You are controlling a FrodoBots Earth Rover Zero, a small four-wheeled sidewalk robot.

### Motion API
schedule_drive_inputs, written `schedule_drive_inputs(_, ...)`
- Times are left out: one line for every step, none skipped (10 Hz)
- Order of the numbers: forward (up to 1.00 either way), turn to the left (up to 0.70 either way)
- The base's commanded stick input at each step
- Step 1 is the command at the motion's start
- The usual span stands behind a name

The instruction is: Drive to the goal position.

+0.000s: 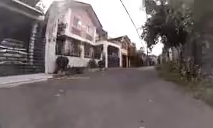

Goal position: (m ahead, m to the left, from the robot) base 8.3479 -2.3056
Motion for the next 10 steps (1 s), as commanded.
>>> schedule_drive_inputs(1.00, 0.00)
schedule_drive_inputs(1.00, 0.00)
schedule_drive_inputs(1.00, 0.00)
schedule_drive_inputs(1.00, 0.00)
schedule_drive_inputs(1.00, -0.08)
schedule_drive_inputs(1.00, -0.26)
schedule_drive_inputs(1.00, -0.40)
schedule_drive_inputs(1.00, -0.40)
schedule_drive_inputs(1.00, -0.40)
schedule_drive_inputs(1.00, -0.40)
